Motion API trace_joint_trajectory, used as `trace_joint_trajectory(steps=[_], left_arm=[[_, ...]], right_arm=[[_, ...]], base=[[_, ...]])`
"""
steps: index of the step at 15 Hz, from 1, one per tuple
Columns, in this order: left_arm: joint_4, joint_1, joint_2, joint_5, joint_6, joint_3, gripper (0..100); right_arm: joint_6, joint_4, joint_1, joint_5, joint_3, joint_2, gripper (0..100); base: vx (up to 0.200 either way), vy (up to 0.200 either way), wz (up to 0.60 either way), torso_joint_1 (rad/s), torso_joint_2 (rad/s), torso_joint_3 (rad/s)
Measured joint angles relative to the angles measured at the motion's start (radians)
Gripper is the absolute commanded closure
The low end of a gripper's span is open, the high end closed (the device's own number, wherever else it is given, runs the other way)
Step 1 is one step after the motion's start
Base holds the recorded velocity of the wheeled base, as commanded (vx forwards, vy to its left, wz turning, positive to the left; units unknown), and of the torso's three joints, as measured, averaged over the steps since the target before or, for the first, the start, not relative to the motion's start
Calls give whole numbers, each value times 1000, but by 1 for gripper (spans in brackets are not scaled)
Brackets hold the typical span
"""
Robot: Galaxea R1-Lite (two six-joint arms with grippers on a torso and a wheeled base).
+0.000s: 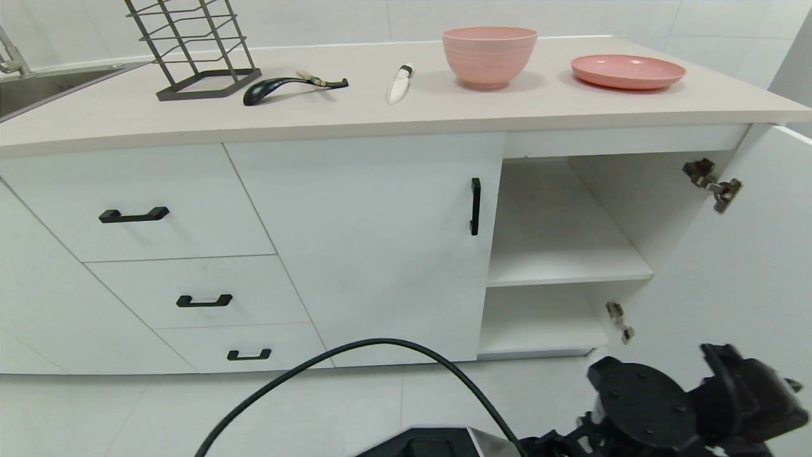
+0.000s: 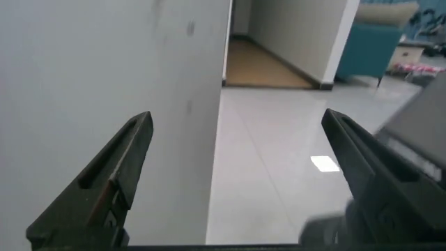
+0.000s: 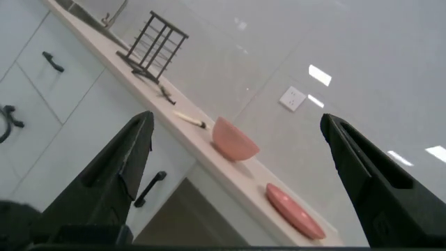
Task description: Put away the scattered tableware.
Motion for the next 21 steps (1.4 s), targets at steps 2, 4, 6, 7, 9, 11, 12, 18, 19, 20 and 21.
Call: trace_joint_trajectory(steps=[2, 4, 6, 7, 9, 11, 12, 18, 19, 20, 21], left_arm=[[-96, 39, -98, 3, 0, 278, 0], [-196, 95, -248, 3, 0, 565, 0], [-264, 157, -419, 4, 3, 783, 0], [-289, 191, -507, 5, 6, 867, 0], [-319, 263, -689, 7, 8, 1012, 0], [-328, 332, -856, 7, 9, 1137, 0], [-330, 372, -945, 7, 9, 1203, 0], [-277, 707, -1434, 3, 9, 1518, 0], [-225, 759, -1522, 3, 9, 1543, 0], [-156, 808, -1617, 3, 9, 1560, 0], [-82, 844, -1697, 3, 9, 1567, 0]], right_arm=[[-1, 0, 1, 0, 30, 5, 0], [-1, 0, 1, 0, 56, 15, 0], [-1, 0, 2, 0, 96, 25, 0], [-3, 0, 3, 0, 120, 30, 0], [-7, 1, 11, 1, 160, 35, 0], [-9, 0, 23, 2, 203, 33, 0], [-9, 0, 31, 2, 226, 26, 0], [-9, 174, 89, 5, 286, -125, 0], [-9, 253, 93, 4, 288, -179, 0], [-9, 345, 98, 4, 288, -248, 0], [-9, 446, 102, 1, 289, -316, 0]], base=[[0, 0, 0, 0, 0, 0], [0, 0, 0, 0, 0, 0], [0, 0, 0, 0, 0, 0], [0, 0, 0, 0, 0, 0], [0, 0, 0, 0, 0, 0], [0, 0, 0, 0, 0, 0], [0, 0, 0, 0, 0, 0], [0, 0, 0, 0, 0, 0], [0, 0, 0, 0, 0, 0], [0, 0, 0, 0, 0, 0], [0, 0, 0, 0, 0, 0]])
